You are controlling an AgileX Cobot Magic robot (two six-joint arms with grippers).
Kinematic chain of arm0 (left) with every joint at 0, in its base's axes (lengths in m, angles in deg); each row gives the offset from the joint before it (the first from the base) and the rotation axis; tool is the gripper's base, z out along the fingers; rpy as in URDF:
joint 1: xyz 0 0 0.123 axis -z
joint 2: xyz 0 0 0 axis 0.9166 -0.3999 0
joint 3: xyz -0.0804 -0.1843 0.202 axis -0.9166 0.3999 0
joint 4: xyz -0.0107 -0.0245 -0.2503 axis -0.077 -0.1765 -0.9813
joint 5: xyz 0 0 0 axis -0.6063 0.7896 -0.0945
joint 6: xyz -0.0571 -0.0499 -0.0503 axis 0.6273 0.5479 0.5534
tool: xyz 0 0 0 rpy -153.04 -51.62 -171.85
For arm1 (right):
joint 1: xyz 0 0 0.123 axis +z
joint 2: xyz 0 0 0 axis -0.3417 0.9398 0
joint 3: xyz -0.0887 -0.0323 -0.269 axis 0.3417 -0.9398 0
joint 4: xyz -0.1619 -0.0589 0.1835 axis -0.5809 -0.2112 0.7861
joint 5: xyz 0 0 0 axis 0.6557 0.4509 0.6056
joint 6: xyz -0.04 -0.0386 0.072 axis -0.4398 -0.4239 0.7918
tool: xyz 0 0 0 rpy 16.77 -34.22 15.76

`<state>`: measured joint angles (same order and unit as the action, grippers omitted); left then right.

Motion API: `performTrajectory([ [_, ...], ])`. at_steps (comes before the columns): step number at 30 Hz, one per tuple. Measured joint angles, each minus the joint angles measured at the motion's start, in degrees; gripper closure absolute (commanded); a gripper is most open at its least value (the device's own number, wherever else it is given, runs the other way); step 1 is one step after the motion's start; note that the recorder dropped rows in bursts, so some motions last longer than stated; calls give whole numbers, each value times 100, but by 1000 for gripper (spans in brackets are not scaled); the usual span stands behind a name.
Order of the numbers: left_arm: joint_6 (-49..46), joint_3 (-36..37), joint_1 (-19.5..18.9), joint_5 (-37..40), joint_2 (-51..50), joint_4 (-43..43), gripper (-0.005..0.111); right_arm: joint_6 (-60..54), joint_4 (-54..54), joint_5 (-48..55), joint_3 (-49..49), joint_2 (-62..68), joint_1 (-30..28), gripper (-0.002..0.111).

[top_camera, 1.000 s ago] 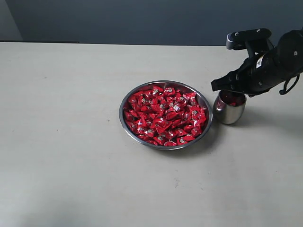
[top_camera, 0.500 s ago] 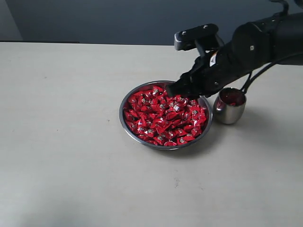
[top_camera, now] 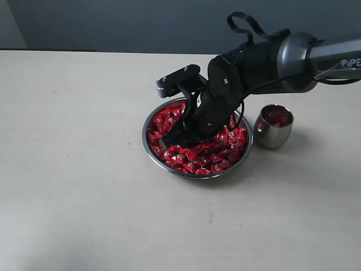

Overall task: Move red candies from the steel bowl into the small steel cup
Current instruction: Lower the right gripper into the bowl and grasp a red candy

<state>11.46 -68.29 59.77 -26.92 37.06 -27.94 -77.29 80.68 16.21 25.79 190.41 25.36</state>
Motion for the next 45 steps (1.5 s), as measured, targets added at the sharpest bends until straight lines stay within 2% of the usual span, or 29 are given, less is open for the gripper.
performTrajectory([
  [3,0,0,0,0,0,0,106,0,-10,0,24,240,0,68],
  [4,0,0,0,0,0,0,106,-12,-10,-12,24,282,0,73],
  [5,0,0,0,0,0,0,106,-13,-21,-24,24,339,0,79],
  [6,0,0,0,0,0,0,106,-13,-34,-34,24,351,0,97],
  [7,0,0,0,0,0,0,106,-13,-64,-34,37,363,0,108],
  [12,0,0,0,0,0,0,106,7,-311,149,91,359,0,108],
  [23,0,0,0,0,0,0,106,21,-307,348,153,-510,0,108],
  [30,0,0,0,0,0,0,106,34,-106,-220,153,122,0,108],
  [38,0,0,0,0,0,0,106,34,-14,-389,153,292,0,107],
  [39,0,0,0,0,0,0,106,34,-14,-389,153,294,0,104],
  [42,0,0,0,0,0,0,106,34,-14,-392,153,329,0,71],
  [43,0,0,0,0,0,0,106,43,-14,-402,153,329,0,67],
  [45,0,0,0,0,0,0,106,43,-14,-402,153,329,0,69],
])
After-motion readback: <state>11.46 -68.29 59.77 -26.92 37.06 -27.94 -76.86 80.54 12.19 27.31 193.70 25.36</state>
